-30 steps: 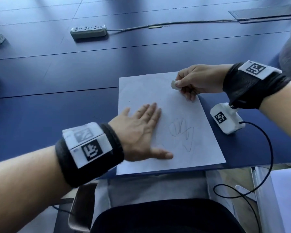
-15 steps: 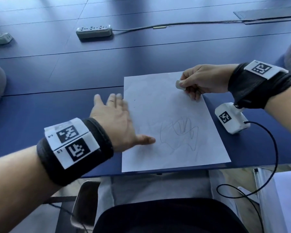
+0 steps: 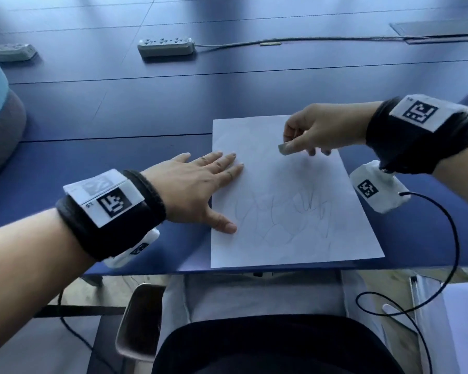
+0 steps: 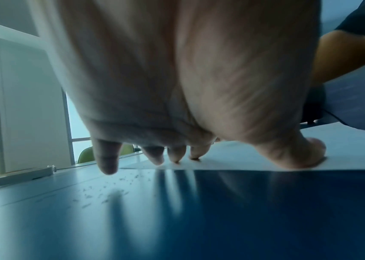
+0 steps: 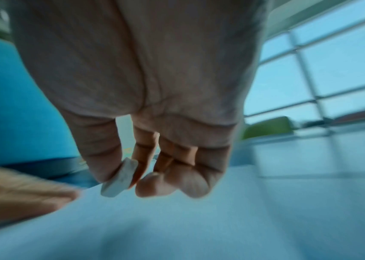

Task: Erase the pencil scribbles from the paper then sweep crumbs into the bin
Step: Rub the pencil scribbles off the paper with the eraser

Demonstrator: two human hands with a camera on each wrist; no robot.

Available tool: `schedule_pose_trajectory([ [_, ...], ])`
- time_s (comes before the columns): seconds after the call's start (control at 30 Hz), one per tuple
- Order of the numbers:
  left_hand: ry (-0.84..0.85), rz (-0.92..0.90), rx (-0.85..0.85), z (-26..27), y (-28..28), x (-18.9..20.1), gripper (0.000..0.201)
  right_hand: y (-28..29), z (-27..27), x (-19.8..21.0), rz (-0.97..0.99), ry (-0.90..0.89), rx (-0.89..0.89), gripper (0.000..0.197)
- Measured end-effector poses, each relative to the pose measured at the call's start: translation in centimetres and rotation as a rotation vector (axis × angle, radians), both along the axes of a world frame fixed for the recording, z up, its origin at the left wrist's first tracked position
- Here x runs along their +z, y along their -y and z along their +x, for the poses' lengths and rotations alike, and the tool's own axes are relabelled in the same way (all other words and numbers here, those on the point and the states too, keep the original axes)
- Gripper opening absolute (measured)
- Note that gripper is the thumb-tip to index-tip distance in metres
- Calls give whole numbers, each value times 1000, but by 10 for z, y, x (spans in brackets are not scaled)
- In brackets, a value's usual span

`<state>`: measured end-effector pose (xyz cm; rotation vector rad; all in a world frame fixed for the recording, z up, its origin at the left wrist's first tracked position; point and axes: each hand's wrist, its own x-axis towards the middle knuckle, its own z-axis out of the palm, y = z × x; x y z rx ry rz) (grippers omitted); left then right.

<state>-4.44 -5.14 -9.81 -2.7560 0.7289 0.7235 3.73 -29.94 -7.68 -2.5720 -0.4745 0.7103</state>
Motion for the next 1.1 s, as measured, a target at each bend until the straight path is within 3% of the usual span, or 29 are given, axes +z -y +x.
schedule_pose_trajectory([
  [0.1,0,-55,-13,4,-2,-2,121,-39,-25,4,-61,247,208,22],
  [0.2,31,-95,-44,3,-3,-5,132,-67,-38,-1,-94,381,320,15],
  [0.27,43,-118,-58,4,-4,-7,137,-70,-43,-5,-93,407,337,16],
  [0.47,11,-133,-42,9,-7,-13,144,-72,-64,-8,14,247,438,12],
  [0.57,15,-131,-41,7,-4,-11,143,-72,-50,-3,-90,395,391,14],
  [0.63,6,-138,-34,6,-4,-9,136,-77,-54,-4,-193,510,465,15],
  [0.73,-12,-138,-32,7,-4,-9,130,-83,-75,-1,-164,384,633,12],
  [0.8,-10,-129,-32,7,-4,-10,131,-82,-72,4,-112,276,609,11],
  [0.93,-5,-155,-29,7,-4,-10,136,-76,-49,-1,-88,384,459,15],
  [1.0,-3,-144,-33,7,-4,-10,135,-77,-57,-6,-80,363,497,16],
  [1.1,-22,-102,-19,7,-4,-11,141,-77,-72,-3,-72,178,582,13],
])
